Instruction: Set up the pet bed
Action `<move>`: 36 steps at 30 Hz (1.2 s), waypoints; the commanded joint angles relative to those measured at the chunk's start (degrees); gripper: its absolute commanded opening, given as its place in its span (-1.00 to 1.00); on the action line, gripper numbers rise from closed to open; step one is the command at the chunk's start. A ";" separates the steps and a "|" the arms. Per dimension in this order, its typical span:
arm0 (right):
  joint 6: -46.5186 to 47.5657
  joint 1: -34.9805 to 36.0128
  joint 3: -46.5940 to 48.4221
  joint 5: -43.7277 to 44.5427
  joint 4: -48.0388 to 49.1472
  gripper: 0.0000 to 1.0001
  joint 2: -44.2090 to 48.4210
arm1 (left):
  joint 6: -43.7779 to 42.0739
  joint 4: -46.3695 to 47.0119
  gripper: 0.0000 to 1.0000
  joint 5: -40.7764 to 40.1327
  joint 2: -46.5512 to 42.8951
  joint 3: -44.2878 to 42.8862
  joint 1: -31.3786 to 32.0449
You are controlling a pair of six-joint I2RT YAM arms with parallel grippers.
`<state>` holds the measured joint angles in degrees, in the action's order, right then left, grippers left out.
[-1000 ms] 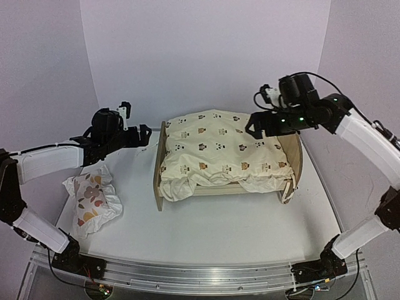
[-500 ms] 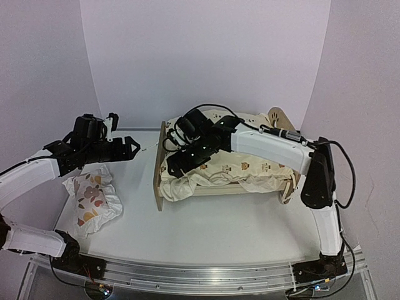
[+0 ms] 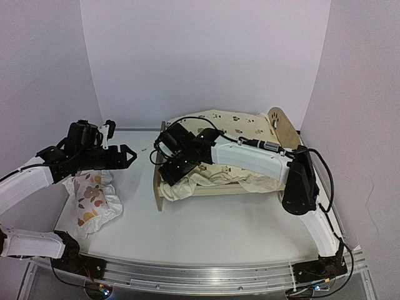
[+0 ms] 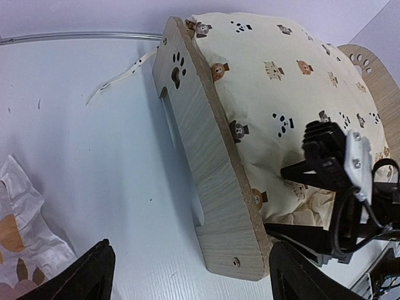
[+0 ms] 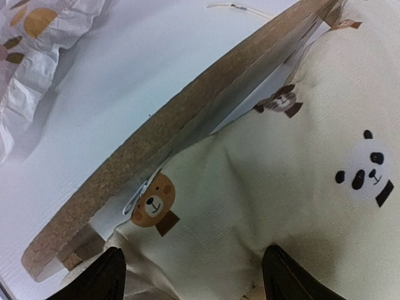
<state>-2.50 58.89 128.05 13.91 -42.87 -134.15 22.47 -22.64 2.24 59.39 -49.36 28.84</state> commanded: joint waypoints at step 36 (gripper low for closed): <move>-3.64 -15.39 -12.90 -4.62 7.61 -1.00 21.46 | -12.38 14.73 0.41 13.62 21.52 -13.43 19.15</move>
<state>-4.89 42.71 114.73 10.05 -36.69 -113.89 14.47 -12.67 15.06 76.92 -59.01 45.37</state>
